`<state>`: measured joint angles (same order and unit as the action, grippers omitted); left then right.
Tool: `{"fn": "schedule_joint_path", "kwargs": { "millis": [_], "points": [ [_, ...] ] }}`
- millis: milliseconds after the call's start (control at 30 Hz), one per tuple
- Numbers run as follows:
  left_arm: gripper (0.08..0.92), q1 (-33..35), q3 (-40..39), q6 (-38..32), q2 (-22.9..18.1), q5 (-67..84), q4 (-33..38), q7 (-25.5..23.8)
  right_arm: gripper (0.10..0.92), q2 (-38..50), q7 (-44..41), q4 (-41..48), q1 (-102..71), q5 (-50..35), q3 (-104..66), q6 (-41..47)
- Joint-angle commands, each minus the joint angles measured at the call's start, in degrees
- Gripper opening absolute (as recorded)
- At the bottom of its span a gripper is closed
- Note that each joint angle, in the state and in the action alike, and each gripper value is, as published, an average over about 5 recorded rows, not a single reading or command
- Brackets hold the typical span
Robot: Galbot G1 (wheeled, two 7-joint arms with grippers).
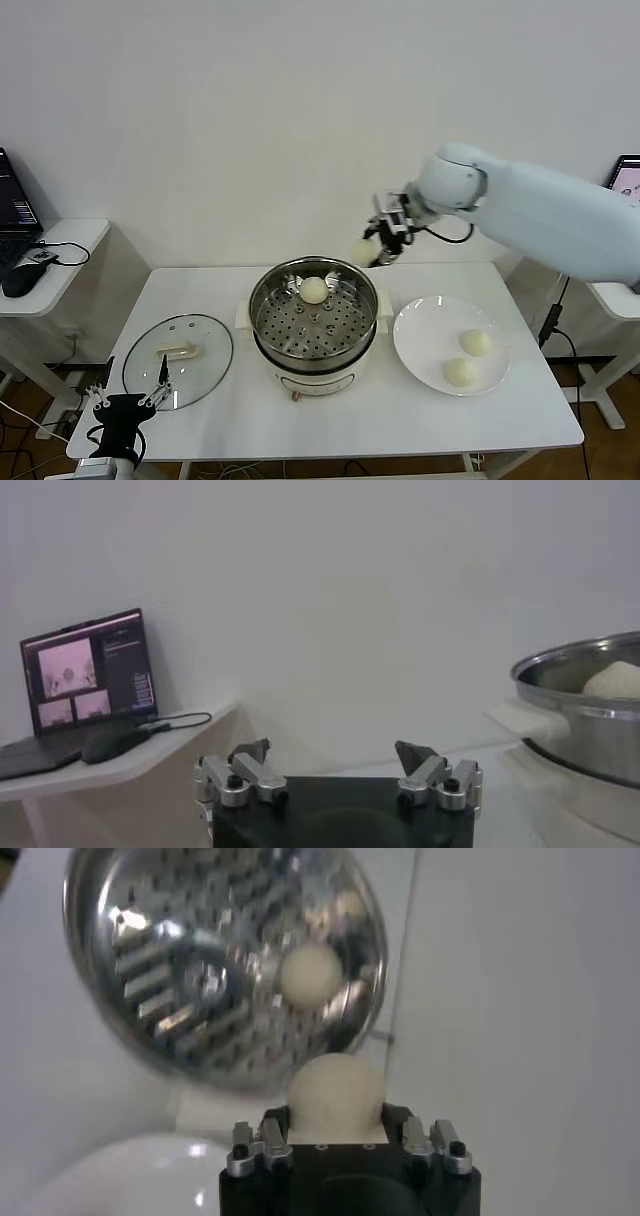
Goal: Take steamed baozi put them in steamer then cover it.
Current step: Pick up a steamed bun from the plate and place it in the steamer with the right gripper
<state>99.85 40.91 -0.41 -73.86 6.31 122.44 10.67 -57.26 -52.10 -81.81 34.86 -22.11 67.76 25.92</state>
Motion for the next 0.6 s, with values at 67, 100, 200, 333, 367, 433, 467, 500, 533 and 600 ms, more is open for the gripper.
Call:
{"fn": "schedule_joint_path", "kwargs": {
  "millis": [67, 100, 200, 333, 367, 433, 467, 500, 533, 600],
  "points": [
    [0.823, -0.20, 0.32, 0.00, -0.14, 0.19, 0.30, -0.14, 0.610, -15.22, 3.94, 3.86, -3.80, -6.00, 2.65, 5.67],
    [0.823, -0.22, 0.27, 0.00, -0.21, 0.18, 0.34, -0.13, 0.615, -16.00, 4.05, 4.59, -4.98, -5.31, 2.68, 5.89],
    [0.823, -0.30, 0.13, 0.01, -0.40, 0.14, 0.44, -0.14, 0.619, -17.63, 4.38, 6.66, -7.84, -3.58, 2.70, 6.21],
    [0.823, -0.46, 0.20, 0.02, -0.49, 0.13, 0.42, -0.14, 0.619, -19.32, 4.91, 9.64, -10.10, -2.50, 2.17, 6.18],
    [0.823, -0.45, 0.25, 0.01, -0.49, 0.14, 0.38, -0.14, 0.619, -19.66, 5.03, 10.25, -10.54, -2.44, 1.99, 6.18],
    [0.823, -0.41, 0.34, -0.01, -0.47, 0.15, 0.28, -0.14, 0.619, -20.22, 5.29, 11.15, -11.36, -2.35, 1.62, 6.29],
    [0.823, -0.39, 0.38, -0.03, -0.47, 0.16, 0.22, -0.14, 0.619, -20.43, 5.36, 11.41, -11.69, -2.24, 1.51, 6.36],
    [0.823, -0.38, 0.41, -0.04, -0.47, 0.16, 0.17, -0.14, 0.619, -20.64, 5.43, 11.66, -11.99, -2.09, 1.47, 6.46],
    [0.823, -0.39, 0.43, -0.05, -0.48, 0.17, 0.13, -0.13, 0.619, -20.85, 5.49, 11.88, -12.26, -1.91, 1.46, 6.56],
    [0.823, -0.46, 0.42, -0.05, -0.49, 0.18, 0.09, -0.13, 0.619, -21.17, 5.53, 12.25, -12.62, -1.55, 1.54, 6.65]
  ]
}}
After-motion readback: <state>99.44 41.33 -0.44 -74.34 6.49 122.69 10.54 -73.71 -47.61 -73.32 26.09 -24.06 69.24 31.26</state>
